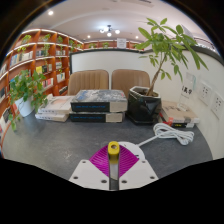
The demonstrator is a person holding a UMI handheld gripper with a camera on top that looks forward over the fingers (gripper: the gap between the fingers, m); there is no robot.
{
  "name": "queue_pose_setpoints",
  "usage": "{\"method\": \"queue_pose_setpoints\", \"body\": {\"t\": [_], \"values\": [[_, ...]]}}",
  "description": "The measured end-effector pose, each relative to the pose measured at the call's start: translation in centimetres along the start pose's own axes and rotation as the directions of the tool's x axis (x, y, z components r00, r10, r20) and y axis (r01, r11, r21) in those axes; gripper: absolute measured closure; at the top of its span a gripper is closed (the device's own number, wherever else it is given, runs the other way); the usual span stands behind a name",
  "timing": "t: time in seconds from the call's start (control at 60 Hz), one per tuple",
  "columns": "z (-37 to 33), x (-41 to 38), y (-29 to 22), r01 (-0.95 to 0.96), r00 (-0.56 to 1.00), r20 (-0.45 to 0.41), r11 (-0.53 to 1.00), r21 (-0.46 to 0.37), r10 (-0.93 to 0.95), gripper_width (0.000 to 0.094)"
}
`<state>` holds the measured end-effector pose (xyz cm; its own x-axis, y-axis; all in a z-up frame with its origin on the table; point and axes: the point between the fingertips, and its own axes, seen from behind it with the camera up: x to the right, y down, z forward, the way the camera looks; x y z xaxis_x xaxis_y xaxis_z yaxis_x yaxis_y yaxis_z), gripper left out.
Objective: Unplug charger
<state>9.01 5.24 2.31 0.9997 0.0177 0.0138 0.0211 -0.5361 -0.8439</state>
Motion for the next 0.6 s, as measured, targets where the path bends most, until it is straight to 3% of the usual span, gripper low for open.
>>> {"method": "queue_pose_setpoints", "body": {"t": [0.25, 0.35, 0.417, 0.5, 0.6], "values": [[0.0, 0.1, -0.9, -0.032, 0.999, -0.021, 0.998, -0.05, 0.031, 0.088], [-5.8, 3.2, -12.6, -0.081, 0.993, -0.067, 0.978, 0.194, 0.096, 0.0879], [-10.1, 5.4, -18.6, -0.061, 0.993, -0.074, 0.953, 0.298, 0.087, 0.088], [-12.9, 8.7, -21.2, -0.028, 0.99, -0.118, 0.943, 0.331, 0.07, 0.088], [-12.8, 13.1, -18.6, 0.002, 0.982, -0.185, 0.965, 0.261, 0.048, 0.088]]}}
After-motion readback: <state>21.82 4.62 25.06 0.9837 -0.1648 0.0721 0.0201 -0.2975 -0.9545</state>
